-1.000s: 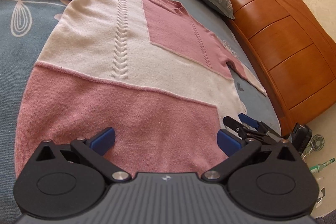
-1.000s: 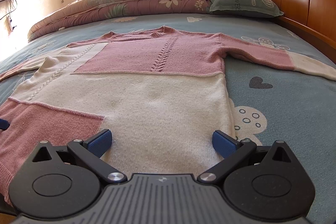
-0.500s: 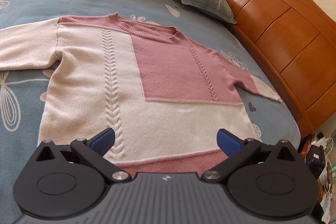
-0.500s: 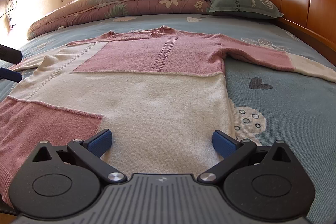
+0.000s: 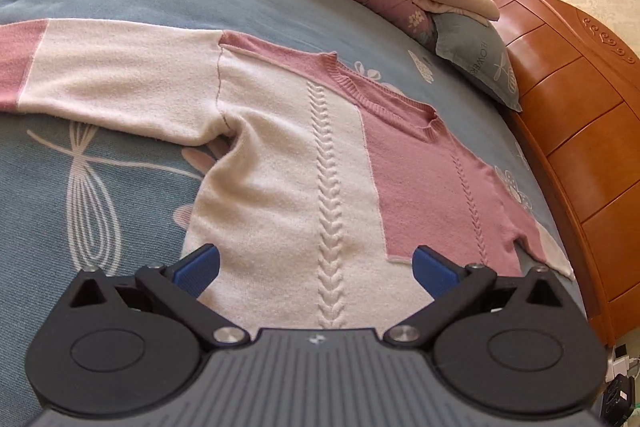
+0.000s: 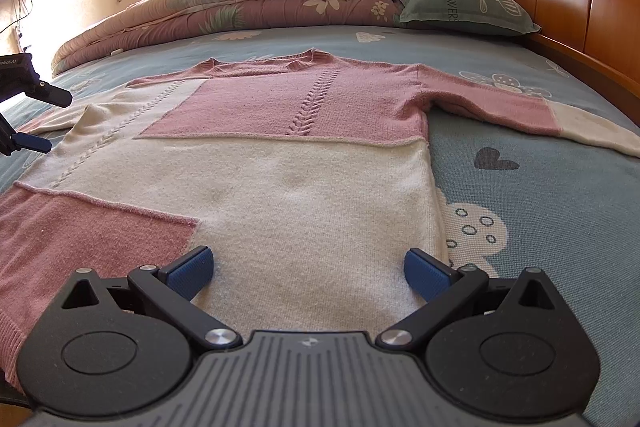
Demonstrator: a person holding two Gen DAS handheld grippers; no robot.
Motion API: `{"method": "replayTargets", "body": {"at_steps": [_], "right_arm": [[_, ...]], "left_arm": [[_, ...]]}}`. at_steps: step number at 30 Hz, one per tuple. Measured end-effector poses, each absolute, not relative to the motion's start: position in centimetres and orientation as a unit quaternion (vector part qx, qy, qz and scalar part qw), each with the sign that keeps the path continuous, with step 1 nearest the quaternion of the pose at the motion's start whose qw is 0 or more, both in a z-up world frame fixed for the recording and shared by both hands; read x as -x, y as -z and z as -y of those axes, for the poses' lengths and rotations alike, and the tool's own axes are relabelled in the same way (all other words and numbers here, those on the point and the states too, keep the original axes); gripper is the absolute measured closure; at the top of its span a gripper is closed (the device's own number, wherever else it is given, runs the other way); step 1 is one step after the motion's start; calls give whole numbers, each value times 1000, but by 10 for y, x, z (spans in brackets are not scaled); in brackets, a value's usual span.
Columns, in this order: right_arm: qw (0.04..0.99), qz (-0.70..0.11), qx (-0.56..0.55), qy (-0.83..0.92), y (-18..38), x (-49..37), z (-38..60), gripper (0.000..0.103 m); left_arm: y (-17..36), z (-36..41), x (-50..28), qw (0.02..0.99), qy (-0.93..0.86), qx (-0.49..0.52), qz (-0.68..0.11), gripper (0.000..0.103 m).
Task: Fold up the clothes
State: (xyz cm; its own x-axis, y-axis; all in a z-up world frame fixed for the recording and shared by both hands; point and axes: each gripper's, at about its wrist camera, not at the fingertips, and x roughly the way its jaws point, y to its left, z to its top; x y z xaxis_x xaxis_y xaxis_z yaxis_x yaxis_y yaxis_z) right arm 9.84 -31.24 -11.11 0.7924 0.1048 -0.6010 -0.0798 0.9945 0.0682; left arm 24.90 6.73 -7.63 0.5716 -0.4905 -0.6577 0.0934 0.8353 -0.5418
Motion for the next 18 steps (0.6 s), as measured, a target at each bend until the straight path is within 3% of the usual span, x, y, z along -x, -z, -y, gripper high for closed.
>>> {"method": "replayTargets", "body": {"at_steps": [18], "right_arm": [[947,-318,-17,-46,111,-97,311,0]], "left_arm": [[65,-74,-263,845,175,244,-443,1]]}}
